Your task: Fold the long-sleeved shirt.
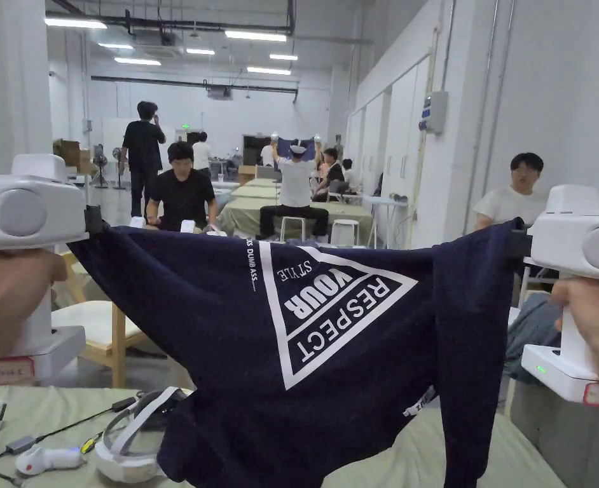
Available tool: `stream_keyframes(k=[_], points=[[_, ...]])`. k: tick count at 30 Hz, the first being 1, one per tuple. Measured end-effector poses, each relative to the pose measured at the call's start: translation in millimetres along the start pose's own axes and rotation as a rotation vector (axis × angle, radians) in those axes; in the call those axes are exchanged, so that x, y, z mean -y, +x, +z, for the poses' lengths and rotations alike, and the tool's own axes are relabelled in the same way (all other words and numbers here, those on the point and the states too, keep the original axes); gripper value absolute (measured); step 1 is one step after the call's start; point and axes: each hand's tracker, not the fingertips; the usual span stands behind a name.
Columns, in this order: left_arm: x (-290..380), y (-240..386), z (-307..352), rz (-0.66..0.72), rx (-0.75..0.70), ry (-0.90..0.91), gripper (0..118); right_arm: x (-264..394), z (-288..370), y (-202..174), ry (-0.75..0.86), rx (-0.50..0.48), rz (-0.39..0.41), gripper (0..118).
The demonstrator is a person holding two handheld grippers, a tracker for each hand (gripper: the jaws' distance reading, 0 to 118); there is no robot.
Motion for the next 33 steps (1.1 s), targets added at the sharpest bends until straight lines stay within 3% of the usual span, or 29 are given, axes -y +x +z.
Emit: stream_keyframes(k=[7, 14, 22, 33], points=[[134, 9, -38, -0.037, 0.039, -0.186, 5, 142, -42, 8, -0.228, -0.002, 0.005, 1], [268, 3, -28, -0.028, 0.051, -0.387, 5, 296, -30, 21, -0.474, -0.001, 0.024, 1], [361, -29, 70, -0.032, 0.080, -0.452, 5, 398, 90, 46, -0.522, -0.052, -0.048, 1], [428, -81, 234, 0.020, 0.111, -0.547, 5, 457, 274, 85, -0.587, -0.094, -0.033, 1]])
